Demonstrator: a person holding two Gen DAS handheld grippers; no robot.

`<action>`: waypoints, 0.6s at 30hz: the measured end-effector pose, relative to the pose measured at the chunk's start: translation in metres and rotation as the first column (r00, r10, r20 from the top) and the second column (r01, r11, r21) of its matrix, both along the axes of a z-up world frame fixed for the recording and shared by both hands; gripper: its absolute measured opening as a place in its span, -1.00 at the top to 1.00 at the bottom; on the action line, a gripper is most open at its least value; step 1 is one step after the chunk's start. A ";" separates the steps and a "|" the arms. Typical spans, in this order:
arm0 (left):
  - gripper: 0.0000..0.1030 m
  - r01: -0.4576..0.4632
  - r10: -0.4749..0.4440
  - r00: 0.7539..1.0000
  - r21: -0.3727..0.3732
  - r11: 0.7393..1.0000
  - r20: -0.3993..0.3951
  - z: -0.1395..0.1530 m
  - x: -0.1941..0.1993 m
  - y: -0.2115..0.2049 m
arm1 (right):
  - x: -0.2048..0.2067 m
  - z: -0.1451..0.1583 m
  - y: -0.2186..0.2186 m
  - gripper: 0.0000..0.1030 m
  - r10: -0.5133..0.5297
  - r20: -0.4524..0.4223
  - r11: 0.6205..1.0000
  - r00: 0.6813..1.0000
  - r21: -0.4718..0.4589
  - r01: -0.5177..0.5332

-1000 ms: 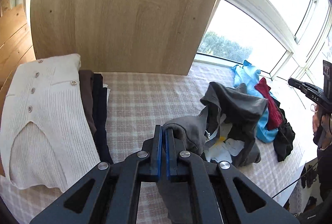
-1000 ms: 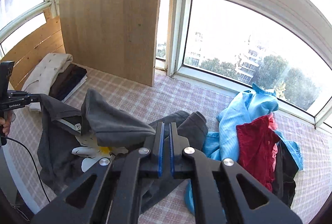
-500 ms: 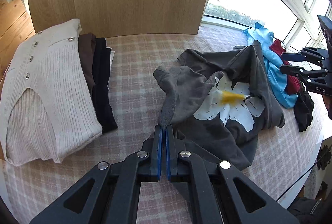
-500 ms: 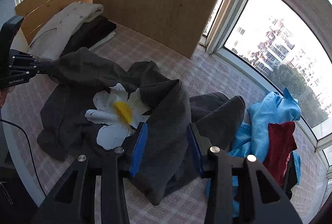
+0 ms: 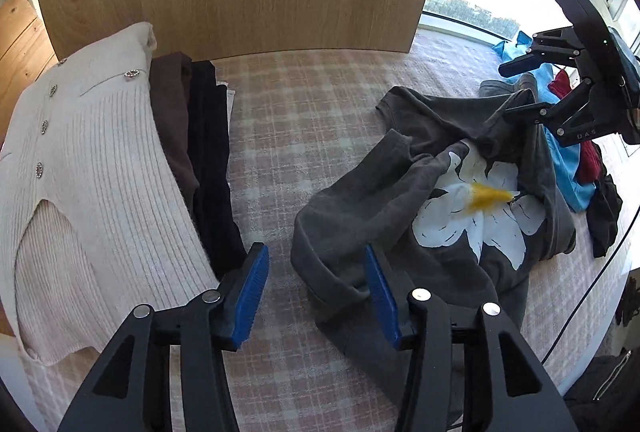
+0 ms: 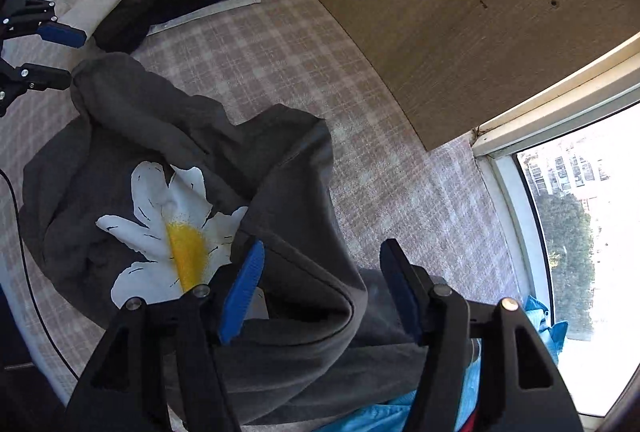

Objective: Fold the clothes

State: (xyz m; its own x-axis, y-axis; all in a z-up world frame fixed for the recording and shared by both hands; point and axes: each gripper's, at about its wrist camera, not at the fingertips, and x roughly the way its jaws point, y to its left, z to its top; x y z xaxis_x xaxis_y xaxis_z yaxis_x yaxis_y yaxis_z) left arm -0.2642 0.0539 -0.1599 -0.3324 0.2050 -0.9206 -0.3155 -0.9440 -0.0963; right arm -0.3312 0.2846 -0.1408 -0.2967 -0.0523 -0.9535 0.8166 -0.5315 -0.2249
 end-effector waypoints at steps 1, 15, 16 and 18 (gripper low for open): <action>0.05 0.010 -0.010 0.999 -0.004 1.000 0.030 -0.007 -0.006 0.002 | -0.001 -0.001 0.001 -0.16 0.009 0.010 1.000 1.000 -0.002 -0.009; 0.82 0.006 -0.030 0.985 0.141 0.990 0.169 -0.037 -0.023 -0.004 | -0.006 -0.021 0.005 -0.16 0.113 0.138 0.989 0.984 0.075 -0.124; 0.89 0.004 -0.029 0.986 0.151 0.989 0.166 -0.038 -0.023 -0.003 | -0.008 -0.025 0.007 -0.16 0.100 0.157 0.990 0.983 0.083 -0.114; 0.91 0.004 -0.029 0.988 0.159 0.987 0.151 -0.037 -0.021 -0.002 | -0.009 -0.029 0.011 -0.16 0.078 0.177 0.994 0.981 0.068 -0.091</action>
